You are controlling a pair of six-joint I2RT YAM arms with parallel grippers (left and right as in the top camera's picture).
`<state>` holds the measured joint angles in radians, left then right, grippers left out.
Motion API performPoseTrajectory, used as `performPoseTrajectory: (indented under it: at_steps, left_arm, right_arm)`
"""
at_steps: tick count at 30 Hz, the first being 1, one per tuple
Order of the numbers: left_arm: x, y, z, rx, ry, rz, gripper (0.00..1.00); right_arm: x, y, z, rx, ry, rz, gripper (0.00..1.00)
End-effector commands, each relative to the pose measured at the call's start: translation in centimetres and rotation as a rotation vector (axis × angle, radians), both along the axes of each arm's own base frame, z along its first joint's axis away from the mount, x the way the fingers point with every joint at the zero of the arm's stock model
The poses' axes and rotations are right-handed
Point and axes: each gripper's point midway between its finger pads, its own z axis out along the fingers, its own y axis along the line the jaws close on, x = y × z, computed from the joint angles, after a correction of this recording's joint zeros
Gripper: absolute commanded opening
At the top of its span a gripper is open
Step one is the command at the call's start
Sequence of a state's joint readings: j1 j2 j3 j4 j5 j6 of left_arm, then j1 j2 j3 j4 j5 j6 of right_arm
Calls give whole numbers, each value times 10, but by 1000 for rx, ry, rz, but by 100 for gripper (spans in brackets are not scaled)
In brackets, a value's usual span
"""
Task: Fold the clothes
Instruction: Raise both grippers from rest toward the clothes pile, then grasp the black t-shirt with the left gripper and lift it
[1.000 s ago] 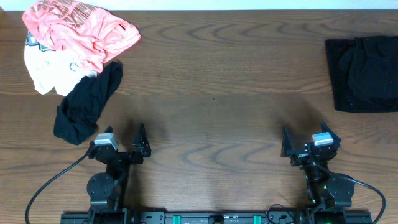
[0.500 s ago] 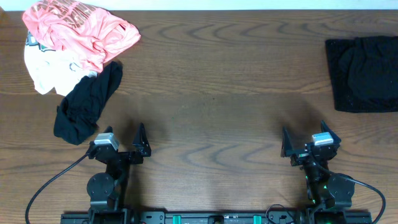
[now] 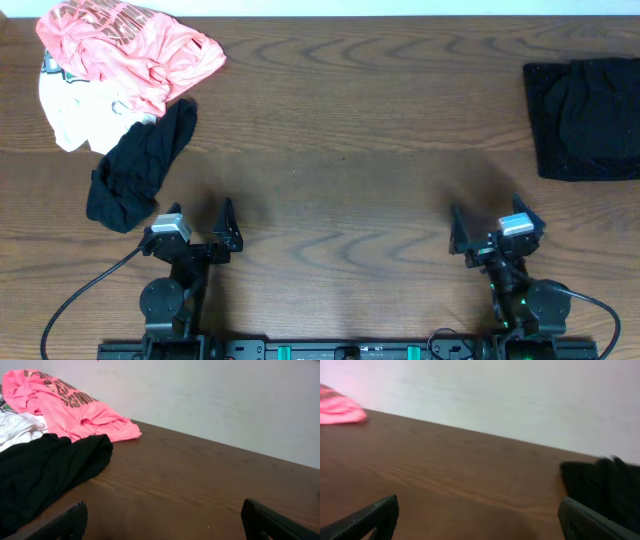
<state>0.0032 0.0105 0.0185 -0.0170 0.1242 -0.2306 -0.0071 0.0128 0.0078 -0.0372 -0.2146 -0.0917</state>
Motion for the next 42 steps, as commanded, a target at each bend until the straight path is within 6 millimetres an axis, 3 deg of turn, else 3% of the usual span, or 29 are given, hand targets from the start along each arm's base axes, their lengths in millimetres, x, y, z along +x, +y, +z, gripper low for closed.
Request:
performPoseTrajectory:
  at_steps: [1, 3, 6, 14, 20, 24, 28, 33, 37, 42]
  left_arm:
    - [-1, -8, -8, -21, 22, -45, 98]
    - [-2, -20, 2, -53, -17, -112, 98]
    - [-4, -30, 20, -71, -74, -172, 98]
    - [-4, -11, 50, -103, 75, -52, 98]
    - [23, -8, 95, -87, 209, -31, 98]
    - [49, -8, 106, -40, 360, -38, 98]
    - [80, -8, 99, 98, 521, -88, 98]
    - [114, -9, 69, 238, 685, -169, 98]
    - [137, -7, 34, 300, 744, -209, 98]
    - [174, 13, 1, 336, 761, -121, 98]
  right_arm:
    - [-13, 40, 10, -5, -47, 247, 99]
    - [-21, 53, 21, -11, -94, 335, 99]
    - [-22, 52, 34, 13, -142, 332, 99]
    - [-14, 39, 58, 46, -100, 245, 99]
    - [11, 39, 65, 67, 62, 239, 99]
    - [40, 45, 68, 87, 179, 280, 99]
    - [73, 59, 65, 117, 300, 360, 99]
    - [109, 89, 46, 145, 425, 475, 99]
    - [117, 110, 31, 222, 471, 599, 99]
    - [134, 113, 0, 329, 565, 582, 99]
